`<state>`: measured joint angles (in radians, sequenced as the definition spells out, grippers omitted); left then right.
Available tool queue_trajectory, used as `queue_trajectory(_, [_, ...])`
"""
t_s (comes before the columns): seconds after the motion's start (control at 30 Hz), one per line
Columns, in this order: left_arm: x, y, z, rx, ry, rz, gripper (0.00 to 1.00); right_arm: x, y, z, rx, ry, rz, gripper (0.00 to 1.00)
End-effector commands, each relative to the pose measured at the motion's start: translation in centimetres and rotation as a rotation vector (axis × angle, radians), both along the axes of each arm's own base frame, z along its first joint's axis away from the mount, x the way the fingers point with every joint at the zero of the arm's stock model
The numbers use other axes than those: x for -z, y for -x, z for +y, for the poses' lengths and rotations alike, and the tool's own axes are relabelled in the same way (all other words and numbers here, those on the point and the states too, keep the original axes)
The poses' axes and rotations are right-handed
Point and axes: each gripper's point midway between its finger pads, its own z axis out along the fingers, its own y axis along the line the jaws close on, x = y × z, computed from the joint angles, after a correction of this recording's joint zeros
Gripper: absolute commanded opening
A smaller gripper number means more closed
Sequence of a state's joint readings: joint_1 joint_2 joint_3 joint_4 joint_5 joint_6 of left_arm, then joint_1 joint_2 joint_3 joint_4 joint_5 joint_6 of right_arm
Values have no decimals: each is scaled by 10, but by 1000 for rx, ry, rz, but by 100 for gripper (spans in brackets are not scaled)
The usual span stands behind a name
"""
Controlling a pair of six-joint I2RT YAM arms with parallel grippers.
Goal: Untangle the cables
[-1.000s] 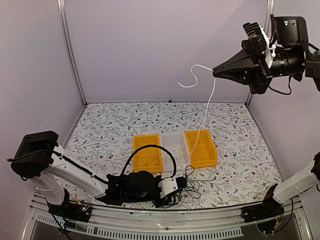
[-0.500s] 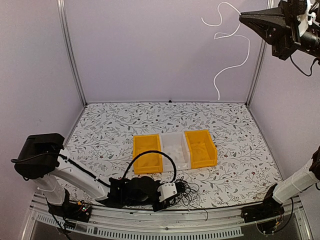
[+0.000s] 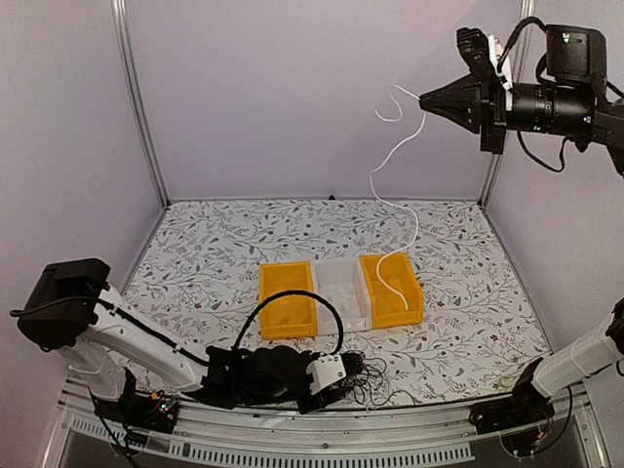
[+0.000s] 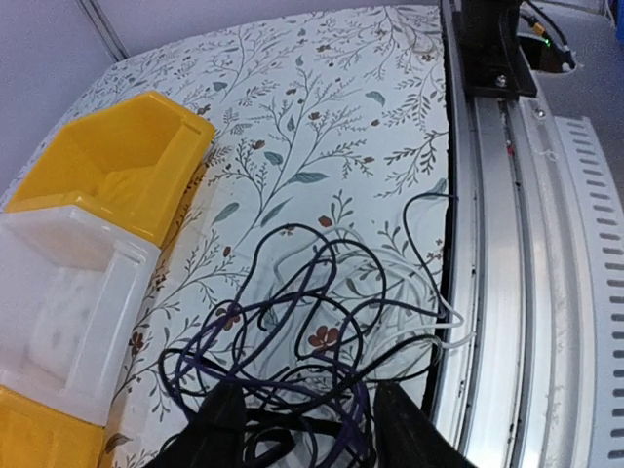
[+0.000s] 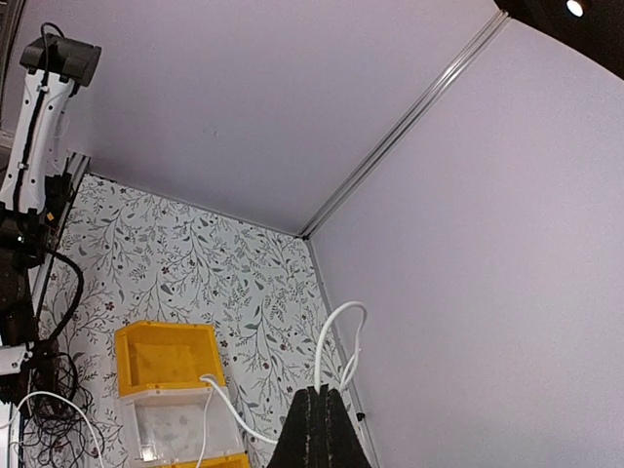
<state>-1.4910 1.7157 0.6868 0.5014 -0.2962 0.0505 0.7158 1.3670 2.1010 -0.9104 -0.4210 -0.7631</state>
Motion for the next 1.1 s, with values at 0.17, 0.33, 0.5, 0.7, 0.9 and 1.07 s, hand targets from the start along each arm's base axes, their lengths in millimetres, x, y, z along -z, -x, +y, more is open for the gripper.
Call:
queue_trajectory(0.17, [-81,-6,10,-75,208,-5,55,87,-37,-12,45,71,181,0])
queue_trajectory(0.33, [-104,-16,28,-126,275,-16,56,131,-61,-24,74,79,276,0])
queue_trajectory(0.5, [-123,-30,50,-199,369,3,58,173,-84,-32,86,70,365,0])
queue_trajectory(0.7, [-126,-47,76,-302,412,-5,58,216,-92,-25,34,60,484,0])
queue_trajectory(0.9, [-119,-58,95,-376,425,-11,58,256,-90,-18,-6,64,601,0])
queue_trajectory(1.07, [-118,-66,105,-413,441,-7,58,273,-97,-18,18,67,622,0])
